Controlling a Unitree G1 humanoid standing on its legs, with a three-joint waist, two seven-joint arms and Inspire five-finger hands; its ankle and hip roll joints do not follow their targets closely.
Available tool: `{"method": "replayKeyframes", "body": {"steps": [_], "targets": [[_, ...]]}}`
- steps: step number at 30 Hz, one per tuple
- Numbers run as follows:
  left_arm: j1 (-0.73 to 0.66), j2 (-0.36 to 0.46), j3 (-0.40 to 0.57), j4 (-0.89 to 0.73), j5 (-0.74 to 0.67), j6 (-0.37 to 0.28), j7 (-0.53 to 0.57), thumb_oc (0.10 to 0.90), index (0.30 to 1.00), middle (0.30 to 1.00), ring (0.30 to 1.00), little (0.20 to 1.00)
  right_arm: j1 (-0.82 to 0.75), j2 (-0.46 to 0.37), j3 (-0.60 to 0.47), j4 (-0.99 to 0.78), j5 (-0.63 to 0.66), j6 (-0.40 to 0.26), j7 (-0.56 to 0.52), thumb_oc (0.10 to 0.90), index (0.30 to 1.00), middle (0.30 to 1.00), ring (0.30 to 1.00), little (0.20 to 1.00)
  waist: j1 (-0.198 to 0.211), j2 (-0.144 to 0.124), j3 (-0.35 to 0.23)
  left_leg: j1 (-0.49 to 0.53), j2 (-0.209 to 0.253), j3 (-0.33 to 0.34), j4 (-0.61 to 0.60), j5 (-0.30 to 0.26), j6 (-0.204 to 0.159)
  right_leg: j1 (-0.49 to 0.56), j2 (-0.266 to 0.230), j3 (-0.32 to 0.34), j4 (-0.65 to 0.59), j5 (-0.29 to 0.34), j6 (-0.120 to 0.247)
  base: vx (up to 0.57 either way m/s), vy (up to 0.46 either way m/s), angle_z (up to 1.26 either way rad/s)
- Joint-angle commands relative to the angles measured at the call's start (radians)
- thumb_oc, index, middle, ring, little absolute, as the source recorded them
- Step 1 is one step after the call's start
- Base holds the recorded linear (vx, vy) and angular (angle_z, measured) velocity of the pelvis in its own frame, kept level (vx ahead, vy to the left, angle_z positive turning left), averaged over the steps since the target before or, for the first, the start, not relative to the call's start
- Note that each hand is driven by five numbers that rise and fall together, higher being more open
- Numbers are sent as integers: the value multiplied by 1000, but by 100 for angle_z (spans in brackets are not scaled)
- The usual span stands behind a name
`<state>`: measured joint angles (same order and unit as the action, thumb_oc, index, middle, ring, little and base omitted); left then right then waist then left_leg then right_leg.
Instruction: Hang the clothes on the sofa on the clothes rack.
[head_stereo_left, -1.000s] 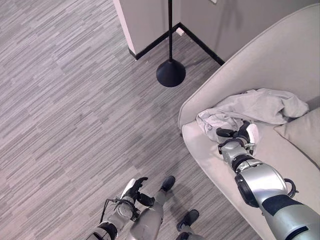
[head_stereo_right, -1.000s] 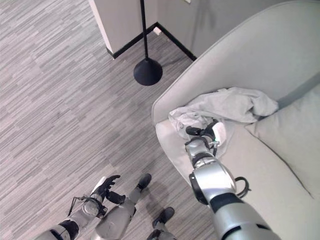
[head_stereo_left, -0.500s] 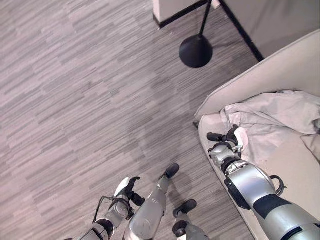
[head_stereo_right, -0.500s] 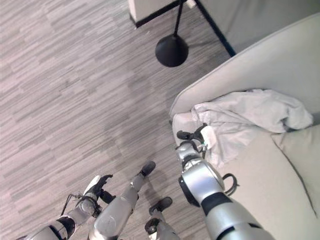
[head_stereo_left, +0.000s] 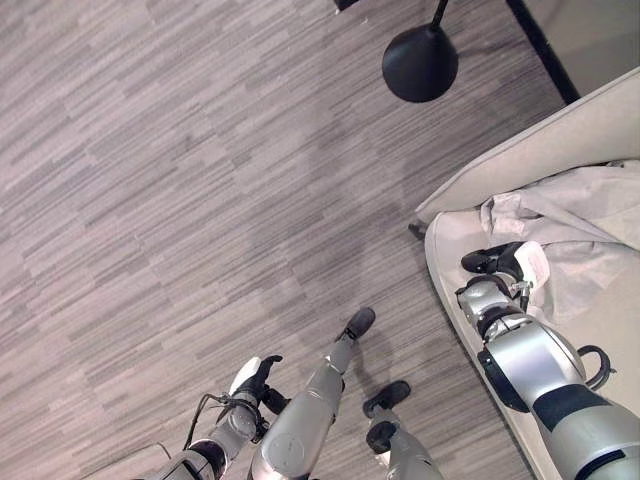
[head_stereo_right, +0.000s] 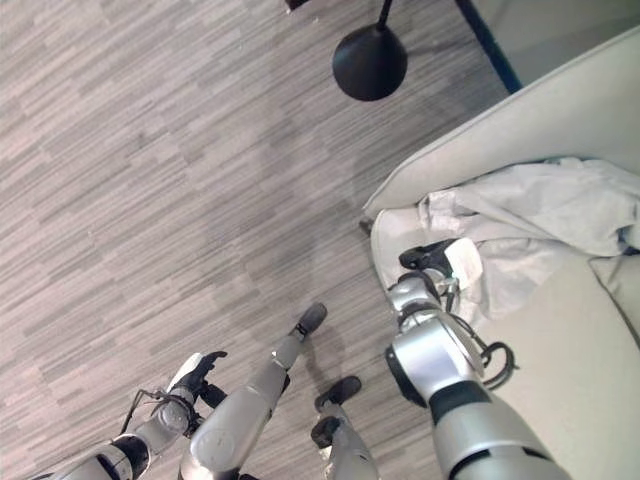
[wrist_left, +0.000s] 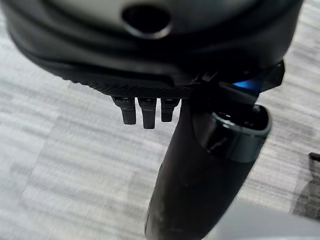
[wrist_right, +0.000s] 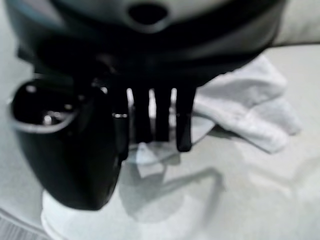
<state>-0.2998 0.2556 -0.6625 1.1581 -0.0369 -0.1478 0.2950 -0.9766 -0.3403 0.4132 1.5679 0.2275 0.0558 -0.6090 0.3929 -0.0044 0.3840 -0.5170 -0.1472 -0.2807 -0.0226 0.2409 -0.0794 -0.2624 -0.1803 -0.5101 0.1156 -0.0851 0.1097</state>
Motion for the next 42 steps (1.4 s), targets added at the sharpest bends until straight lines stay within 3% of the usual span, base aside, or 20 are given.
{"method": "replayKeyframes", "body": {"steps": [1,6,8,14,16,18,25,26,27,30,33,37,40,42], "targets": [[17,6,-24,41,10,-16,12,800,900,900,900,900,156,122,-55,13,61,-21,102,400,300,300,300,300,2,-2,17,35,51,-6,-42,-110,9,18,-28,19,-56,5,-4,-47,8,-14],[32,12,5,48,28,-15,6,800,900,900,900,900,240,146,-71,-36,92,-60,123,400,300,300,300,300,-38,-24,-3,81,64,22,-24,-133,11,41,-35,38,-27,-6,-8,-11,4,-11],[52,12,34,67,36,-11,-2,800,900,900,900,900,303,168,-83,-103,148,-100,153,400,300,300,300,300,-74,-42,-26,128,72,48,-10,-154,14,64,-43,55,-5,-11,-7,29,19,-25],[103,8,131,89,34,-4,-9,800,900,900,900,900,491,180,-46,-534,282,-199,227,400,300,300,300,300,-182,-84,-89,243,86,124,11,-198,33,122,-38,119,19,-16,-5,34,36,-37],[119,10,144,79,32,-2,-13,800,900,900,900,900,525,169,-34,-618,277,-196,238,400,300,300,300,300,-192,-83,-100,261,91,134,13,-205,37,129,-38,131,21,-17,-4,9,71,-61],[154,14,179,50,30,0,-21,800,900,900,900,900,570,100,-61,-801,275,-209,263,400,300,300,300,300,-236,-82,-144,300,93,165,18,-200,58,143,-42,151,31,2,-3,22,96,-53],[206,2,218,30,32,-5,-45,800,900,900,900,900,601,8,-111,-900,112,-180,265,408,312,312,312,312,-290,-63,-231,387,104,199,-3,-218,70,188,-33,201,29,-5,6,109,16,-33],[220,-6,217,23,44,-5,-53,800,900,900,900,900,602,-7,-102,-895,4,-148,263,800,900,900,900,900,-295,-60,-249,406,109,203,-11,-223,71,202,-30,210,24,-7,7,65,-4,-34],[221,-6,218,23,44,-5,-53,800,900,900,900,900,602,-7,-102,-895,4,-148,263,800,900,900,900,900,-295,-60,-249,407,109,204,-12,-223,71,203,-30,211,24,-6,7,110,-37,-19],[232,-23,199,34,61,-8,-70,800,900,900,900,900,529,-11,-19,-814,-253,-69,244,800,900,900,900,900,-288,-57,-252,417,116,203,-26,-223,73,210,-16,224,6,1,5,22,-42,-7],[232,-27,172,5,79,-17,-60,800,900,900,900,900,468,18,23,-724,-408,-16,178,800,900,900,900,900,-270,-53,-228,398,117,198,-22,-218,75,196,-9,225,1,7,2,-41,-21,-2],[215,-26,130,0,88,-25,-38,800,900,900,900,900,371,75,44,-553,-434,9,95,800,900,900,900,900,-241,-51,-190,357,116,186,-10,-209,75,176,-4,220,-8,19,-1,-102,-27,3],[157,-26,48,-14,87,-36,13,800,900,900,900,900,204,104,60,-367,-436,38,-28,800,900,900,900,900,-199,-40,-112,259,107,168,44,-197,71,126,-3,214,-8,40,-6,-201,-20,23],[137,-31,25,-11,91,-42,32,800,900,900,900,900,174,98,61,-327,-446,50,-73,800,900,900,900,900,-190,-34,-89,232,104,164,64,-198,69,110,-6,212,-3,43,-7,-112,12,9]]}}
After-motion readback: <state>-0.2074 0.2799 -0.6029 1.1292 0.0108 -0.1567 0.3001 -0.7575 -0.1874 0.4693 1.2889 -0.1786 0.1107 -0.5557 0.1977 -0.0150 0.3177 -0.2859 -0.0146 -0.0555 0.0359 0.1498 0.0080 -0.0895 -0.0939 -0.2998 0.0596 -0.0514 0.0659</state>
